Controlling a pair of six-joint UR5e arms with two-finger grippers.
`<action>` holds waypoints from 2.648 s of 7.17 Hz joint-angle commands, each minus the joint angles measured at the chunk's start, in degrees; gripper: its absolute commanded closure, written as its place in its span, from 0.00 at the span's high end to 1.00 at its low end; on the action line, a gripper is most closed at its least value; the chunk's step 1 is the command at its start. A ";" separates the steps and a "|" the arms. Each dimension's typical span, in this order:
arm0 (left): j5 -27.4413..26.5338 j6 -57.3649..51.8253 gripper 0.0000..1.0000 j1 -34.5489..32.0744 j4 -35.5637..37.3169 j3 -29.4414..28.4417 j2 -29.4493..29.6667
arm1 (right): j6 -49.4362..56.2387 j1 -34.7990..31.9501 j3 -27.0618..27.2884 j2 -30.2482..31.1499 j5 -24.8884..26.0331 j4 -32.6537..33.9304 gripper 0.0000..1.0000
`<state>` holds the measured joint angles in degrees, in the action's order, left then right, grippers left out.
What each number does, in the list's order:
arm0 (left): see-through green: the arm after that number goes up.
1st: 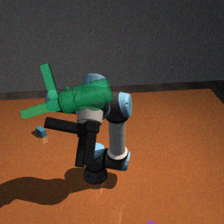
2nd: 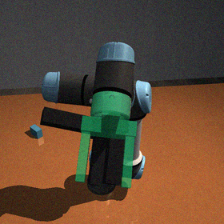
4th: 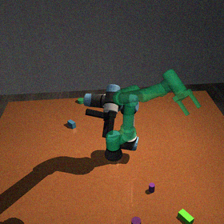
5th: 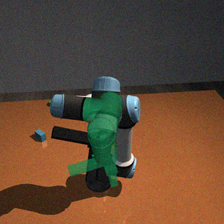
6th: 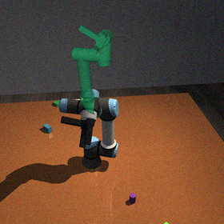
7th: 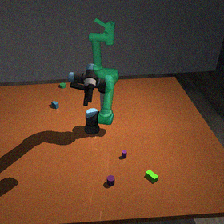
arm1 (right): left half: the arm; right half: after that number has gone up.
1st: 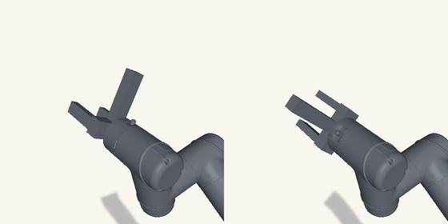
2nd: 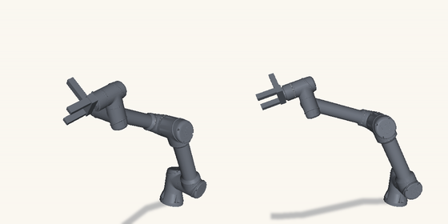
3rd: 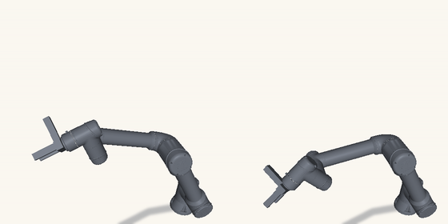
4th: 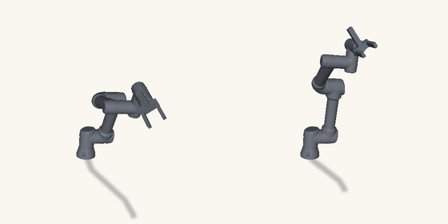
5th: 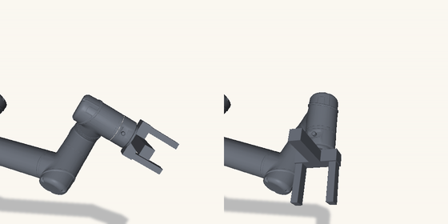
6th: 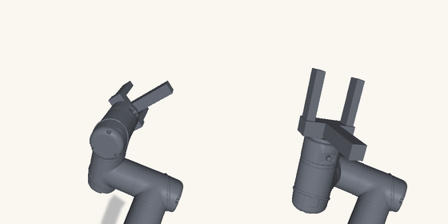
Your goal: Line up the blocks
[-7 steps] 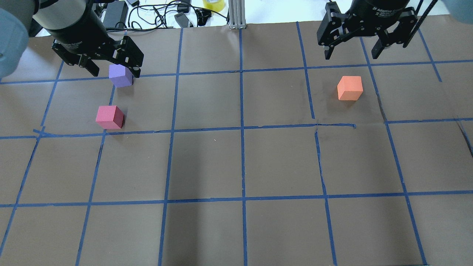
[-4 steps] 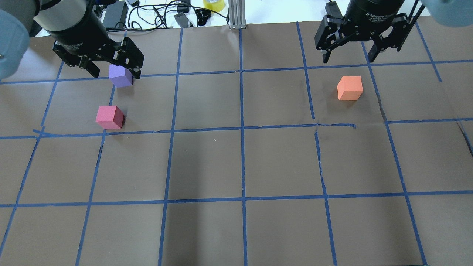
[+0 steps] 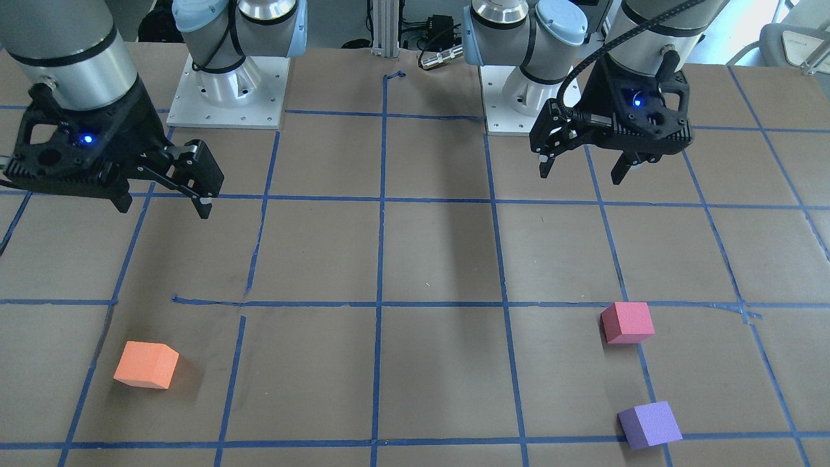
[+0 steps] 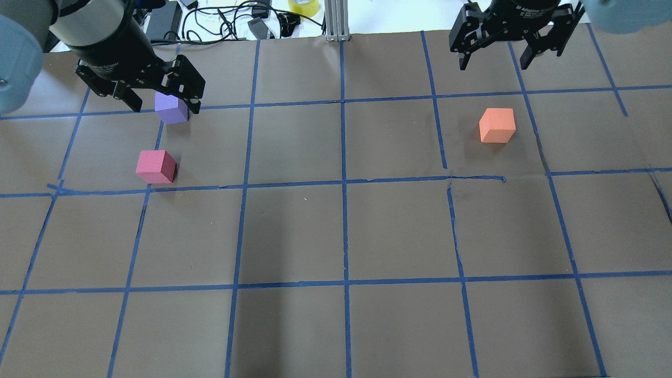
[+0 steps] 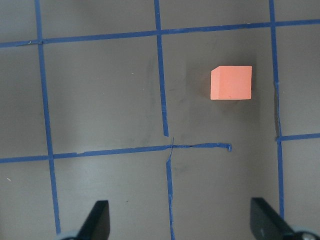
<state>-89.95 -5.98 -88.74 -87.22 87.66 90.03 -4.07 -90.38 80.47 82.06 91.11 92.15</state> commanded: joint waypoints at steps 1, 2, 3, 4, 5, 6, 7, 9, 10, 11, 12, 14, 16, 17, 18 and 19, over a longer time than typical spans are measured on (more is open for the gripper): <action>0.04 0.00 1.00 -0.03 0.04 -0.03 0.06 | 0.11 1.16 -1.08 -0.94 -0.23 -0.15 1.00; 0.04 0.00 1.00 -0.03 0.04 -0.03 -0.03 | -0.50 1.00 -0.15 -1.81 -1.01 -1.26 1.00; 0.04 0.00 1.00 0.06 0.04 -0.03 -0.03 | 0.10 1.00 0.30 -1.38 -0.85 -1.53 1.00; 0.04 0.00 1.00 -0.03 0.04 -0.03 -0.03 | -0.24 1.00 0.48 -1.21 -0.32 -1.54 1.00; 0.04 0.00 1.00 -0.03 0.04 -0.03 0.06 | -0.15 1.00 0.57 -1.20 -0.32 -1.54 1.00; 0.04 0.00 1.00 -0.03 -0.05 -0.03 -0.03 | -0.07 1.00 0.74 -1.20 -0.41 -1.71 1.00; 0.04 0.00 1.00 -0.03 0.04 -0.03 -0.03 | -0.24 1.00 0.65 -1.20 -0.67 -1.28 1.00; 0.12 0.00 1.00 -0.03 0.04 -0.03 -0.03 | -0.42 0.82 0.65 -1.03 -0.94 -1.36 1.00; 0.04 0.00 1.00 -0.03 0.04 -0.03 -0.03 | -0.07 0.39 -0.04 -1.20 -0.93 -1.97 1.00; 0.04 0.00 1.00 -0.03 0.04 0.06 -0.12 | -0.07 -0.05 -0.31 -0.60 -0.85 -2.15 1.00; 0.04 0.00 1.00 -0.03 0.04 -0.03 -0.12 | -0.24 -1.19 1.25 -1.55 -0.32 -3.11 1.00; 0.04 0.00 1.00 -0.03 -0.05 0.06 -0.12 | -0.86 -1.29 0.92 -4.34 -1.02 -0.67 1.00; 0.04 0.00 1.00 -0.03 0.04 0.06 -0.12 | -0.51 -1.46 -0.40 -4.54 -0.15 5.28 1.00; 0.04 0.00 1.00 0.06 -0.05 0.06 -0.12 | -0.33 -1.46 0.21 -4.37 -0.06 6.28 1.00; 0.04 0.00 1.00 -0.03 -0.05 0.06 -0.12 | -0.85 -1.46 0.39 -5.50 -0.75 8.72 1.00; 0.04 0.00 1.00 -0.03 0.04 0.06 -0.12 | -0.86 -2.25 0.30 -8.21 -0.93 16.58 1.00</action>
<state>-89.91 -5.98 -88.74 -87.25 87.71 89.91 -4.77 -92.04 80.72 76.34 90.52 101.58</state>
